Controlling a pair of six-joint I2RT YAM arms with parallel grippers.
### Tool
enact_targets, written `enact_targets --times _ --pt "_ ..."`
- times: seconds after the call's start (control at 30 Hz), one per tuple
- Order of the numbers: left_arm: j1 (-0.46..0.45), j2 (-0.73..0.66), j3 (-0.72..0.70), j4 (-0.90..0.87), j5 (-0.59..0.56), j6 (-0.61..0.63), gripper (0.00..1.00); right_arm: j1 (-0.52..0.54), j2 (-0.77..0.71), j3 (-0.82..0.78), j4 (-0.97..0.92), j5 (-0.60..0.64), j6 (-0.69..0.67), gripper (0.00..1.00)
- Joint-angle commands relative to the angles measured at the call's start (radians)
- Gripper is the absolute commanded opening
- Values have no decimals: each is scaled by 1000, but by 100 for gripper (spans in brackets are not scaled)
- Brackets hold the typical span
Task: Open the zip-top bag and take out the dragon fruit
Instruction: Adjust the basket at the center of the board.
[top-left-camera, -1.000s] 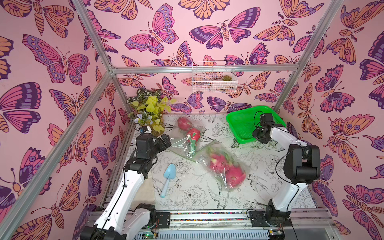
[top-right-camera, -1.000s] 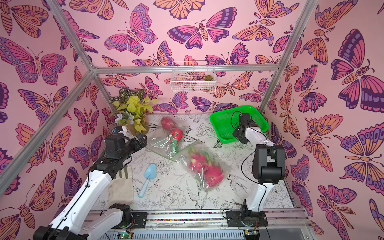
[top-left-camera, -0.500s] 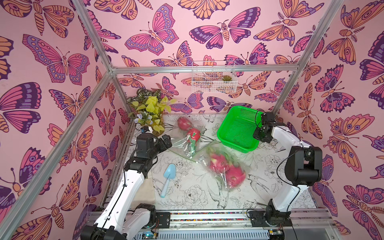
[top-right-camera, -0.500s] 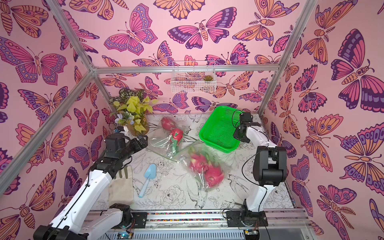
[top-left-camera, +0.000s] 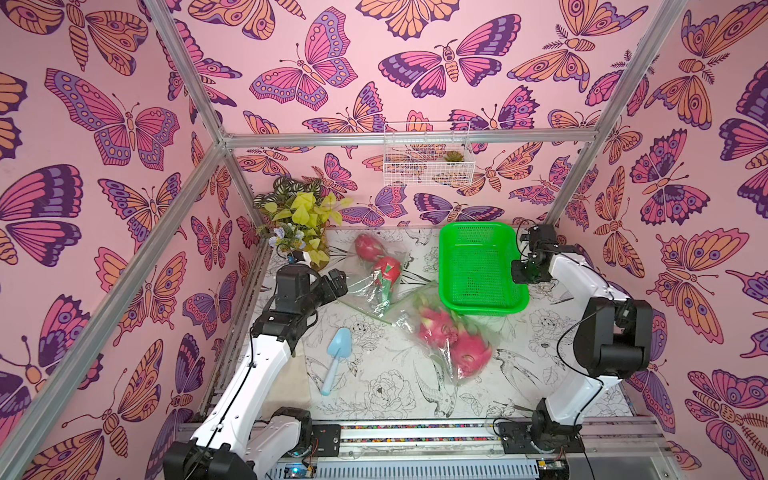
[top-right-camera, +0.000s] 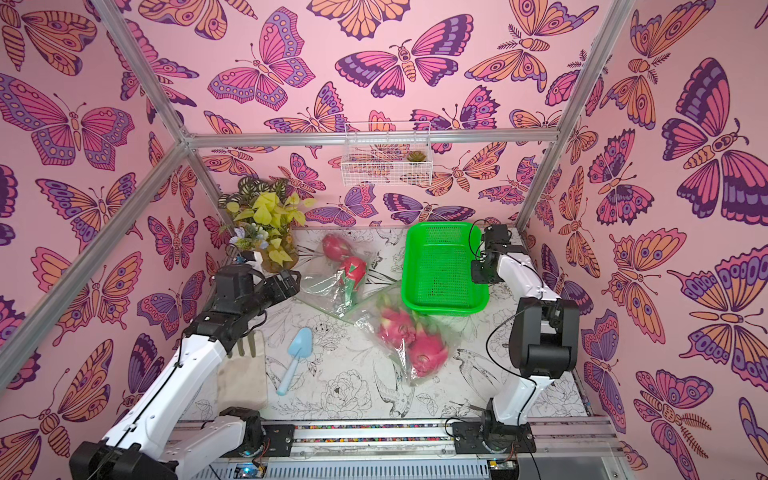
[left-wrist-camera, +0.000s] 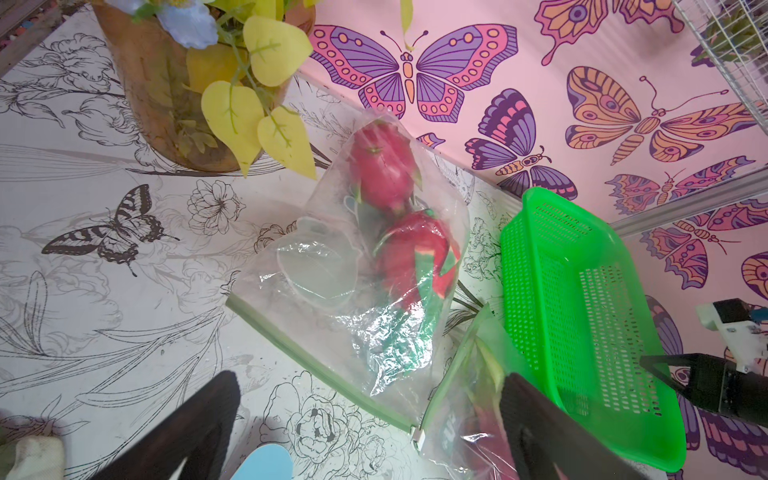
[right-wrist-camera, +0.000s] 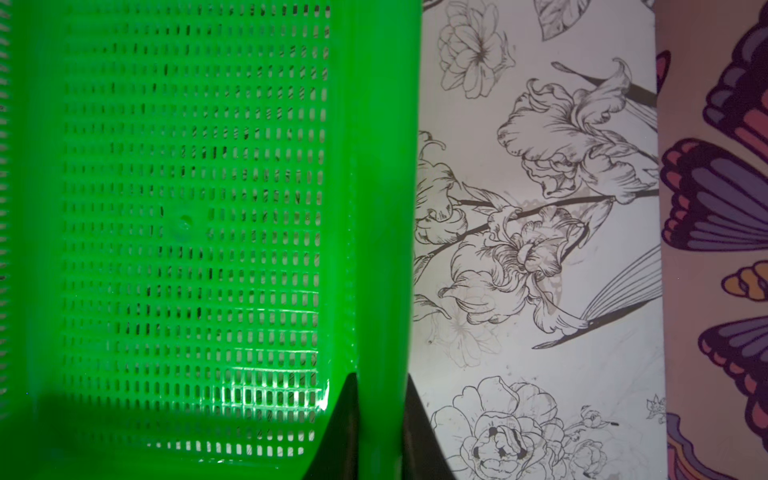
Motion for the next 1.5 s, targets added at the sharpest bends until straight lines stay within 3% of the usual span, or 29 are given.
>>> enact_targets --times 0.0,0.23,0.5,0.83,1.1,1.4,1.47 --pt "-6 3 25 -22 26 29 100 -5 -35 -35 -5 -94 -235 0" --pt "-16 1 35 -28 25 26 100 -1 40 25 -52 -119 -185 0" --pt "-32 8 44 -29 15 20 99 -1 1 -94 67 -152 -21 0" --pt "-39 13 38 -28 1 -5 99 0 12 -102 78 -123 119 1" --pt "-42 14 34 -28 -3 0 99 0 43 -55 102 -110 122 9" --pt "-42 16 27 -28 -2 3 99 -3 129 84 49 -52 79 9" --pt "-41 24 26 -28 10 3 99 -2 134 107 30 -65 78 14"
